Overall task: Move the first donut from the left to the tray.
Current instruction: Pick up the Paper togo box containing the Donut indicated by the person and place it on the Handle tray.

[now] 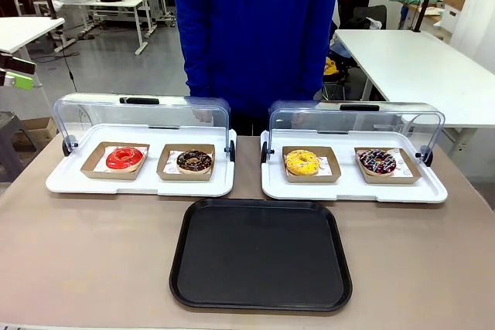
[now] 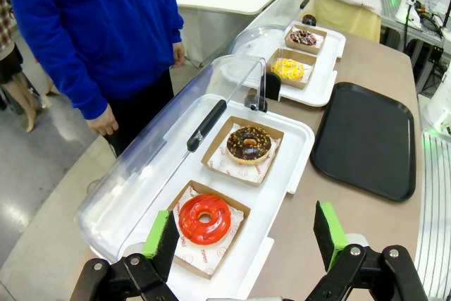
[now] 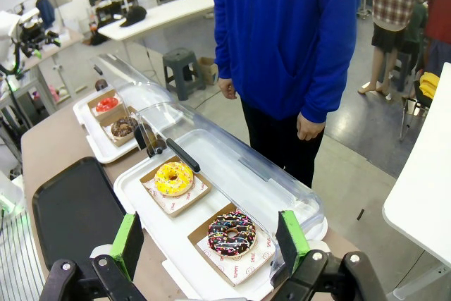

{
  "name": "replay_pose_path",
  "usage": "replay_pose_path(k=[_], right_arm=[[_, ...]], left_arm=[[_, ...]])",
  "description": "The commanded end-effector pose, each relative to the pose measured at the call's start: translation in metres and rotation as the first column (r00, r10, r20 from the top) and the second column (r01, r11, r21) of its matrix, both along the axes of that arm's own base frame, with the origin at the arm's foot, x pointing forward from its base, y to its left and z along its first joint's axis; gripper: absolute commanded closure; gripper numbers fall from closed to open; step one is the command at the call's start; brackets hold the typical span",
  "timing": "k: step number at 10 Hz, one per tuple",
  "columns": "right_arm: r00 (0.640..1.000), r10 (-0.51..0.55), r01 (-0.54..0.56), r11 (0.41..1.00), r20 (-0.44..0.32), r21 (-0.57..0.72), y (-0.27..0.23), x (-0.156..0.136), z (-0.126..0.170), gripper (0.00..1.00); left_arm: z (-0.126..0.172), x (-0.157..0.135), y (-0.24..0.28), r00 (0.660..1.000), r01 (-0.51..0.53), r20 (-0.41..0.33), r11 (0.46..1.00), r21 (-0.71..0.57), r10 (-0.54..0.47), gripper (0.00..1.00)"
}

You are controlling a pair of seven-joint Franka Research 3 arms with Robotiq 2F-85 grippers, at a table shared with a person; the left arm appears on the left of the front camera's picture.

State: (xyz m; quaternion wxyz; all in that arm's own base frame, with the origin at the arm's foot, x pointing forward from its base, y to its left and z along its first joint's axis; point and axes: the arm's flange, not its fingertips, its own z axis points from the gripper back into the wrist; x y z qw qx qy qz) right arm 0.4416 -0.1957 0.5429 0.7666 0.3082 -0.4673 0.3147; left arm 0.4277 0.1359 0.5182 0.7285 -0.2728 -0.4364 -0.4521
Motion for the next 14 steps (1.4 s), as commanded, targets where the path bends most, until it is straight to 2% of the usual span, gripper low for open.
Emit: replay_pose_path(k=[1,14], right_arm=[[1.000,0.005,-0.005,1.000,0.008,0.004,0.0012,0.0003,0.0005,0.00],[1.000,0.005,-0.005,1.000,0.008,0.004,0.0012,0.0003,0.0005,0.00]], left_arm=[[0.0006,-0.0001,-0.0006,1.000,0.008,0.010,1.000,-0.009,-0.008,0.00],[0.0006,-0.0001,-0.0006,1.000,0.008,0.010,1.000,-0.009,-0.008,0.00]])
